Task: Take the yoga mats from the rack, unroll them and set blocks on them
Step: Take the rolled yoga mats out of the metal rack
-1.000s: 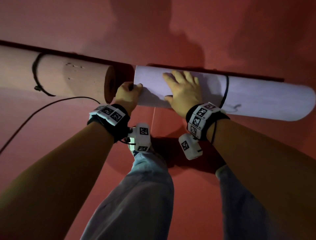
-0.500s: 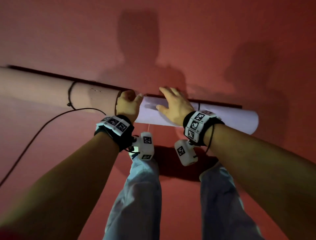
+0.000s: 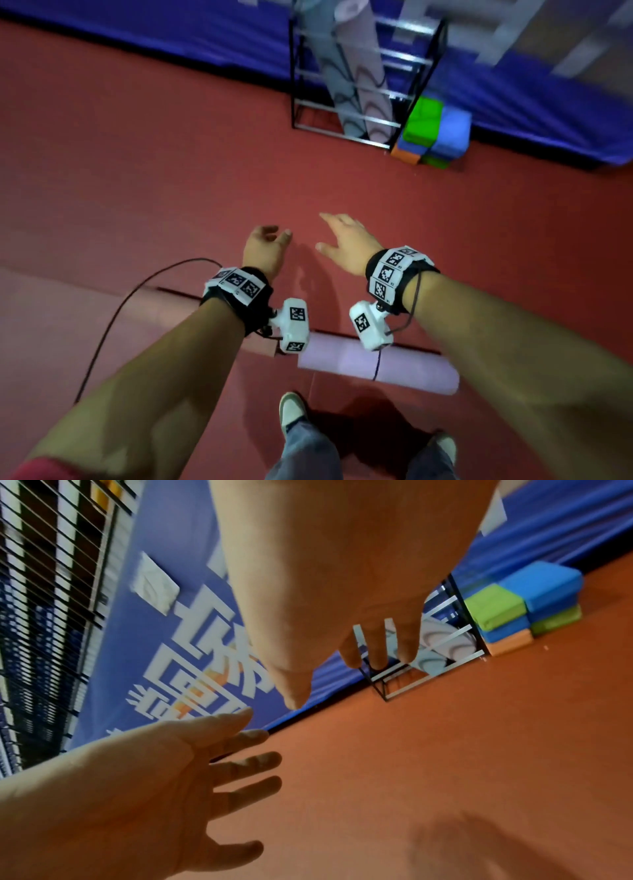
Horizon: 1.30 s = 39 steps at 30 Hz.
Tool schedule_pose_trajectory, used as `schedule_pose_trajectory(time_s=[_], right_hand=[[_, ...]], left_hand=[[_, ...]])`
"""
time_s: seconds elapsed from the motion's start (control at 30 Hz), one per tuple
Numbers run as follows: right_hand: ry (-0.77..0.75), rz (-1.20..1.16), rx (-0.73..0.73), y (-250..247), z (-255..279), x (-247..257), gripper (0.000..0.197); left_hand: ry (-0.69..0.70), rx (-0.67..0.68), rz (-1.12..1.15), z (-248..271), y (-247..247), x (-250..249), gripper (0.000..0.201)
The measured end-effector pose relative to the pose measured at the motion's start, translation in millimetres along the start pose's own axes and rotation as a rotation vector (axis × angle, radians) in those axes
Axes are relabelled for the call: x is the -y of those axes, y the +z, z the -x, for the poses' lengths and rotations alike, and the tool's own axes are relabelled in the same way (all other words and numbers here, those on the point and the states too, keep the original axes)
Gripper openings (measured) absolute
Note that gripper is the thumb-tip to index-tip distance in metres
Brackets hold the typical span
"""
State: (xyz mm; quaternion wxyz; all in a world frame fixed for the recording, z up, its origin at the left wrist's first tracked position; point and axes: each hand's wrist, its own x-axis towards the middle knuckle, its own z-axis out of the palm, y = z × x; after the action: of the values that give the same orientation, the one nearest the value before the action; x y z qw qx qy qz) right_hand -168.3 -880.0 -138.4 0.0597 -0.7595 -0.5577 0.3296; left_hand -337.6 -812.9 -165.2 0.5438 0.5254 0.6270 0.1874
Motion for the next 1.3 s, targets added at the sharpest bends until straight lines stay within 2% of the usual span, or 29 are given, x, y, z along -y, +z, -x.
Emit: schedule_pose_trajectory(time_s=[0.13, 0.33, 0.5, 0.67, 0.8, 0.97, 1.13, 1.3], right_hand=[[-0.005, -0.001, -0.103, -84, 19, 49, 0.069], [-0.021, -0.071, -0.246, -182, 26, 83, 0.071], [-0.023, -0.061, -0.302, -241, 17, 80, 0.073], [-0.006, -0.054, -0.292, -300, -18, 58, 0.071], [-0.023, -0.072, -0.3, -361, -94, 32, 0.061], [0.014, -0.048, -0.222, -428, -209, -1, 0.062], [0.058, -0.05, -0.141, -476, -283, -17, 0.071], [0.051, -0.076, -0.137, -508, -349, -31, 0.067]], left_hand=[[0.096, -0.005, 0.057, 22, -48, -86, 0.037], [0.256, 0.015, 0.051, 31, -71, -197, 0.041], [0.363, 0.043, 0.01, 18, -62, -267, 0.032], [0.399, 0.073, 0.001, -27, -46, -323, 0.025], [0.398, 0.066, 0.018, -105, -11, -380, 0.022], [0.298, 0.044, 0.001, -206, 38, -441, 0.019], [0.223, 0.031, -0.01, -263, 61, -493, 0.009], [0.196, 0.068, -0.075, -323, 69, -533, 0.009]])
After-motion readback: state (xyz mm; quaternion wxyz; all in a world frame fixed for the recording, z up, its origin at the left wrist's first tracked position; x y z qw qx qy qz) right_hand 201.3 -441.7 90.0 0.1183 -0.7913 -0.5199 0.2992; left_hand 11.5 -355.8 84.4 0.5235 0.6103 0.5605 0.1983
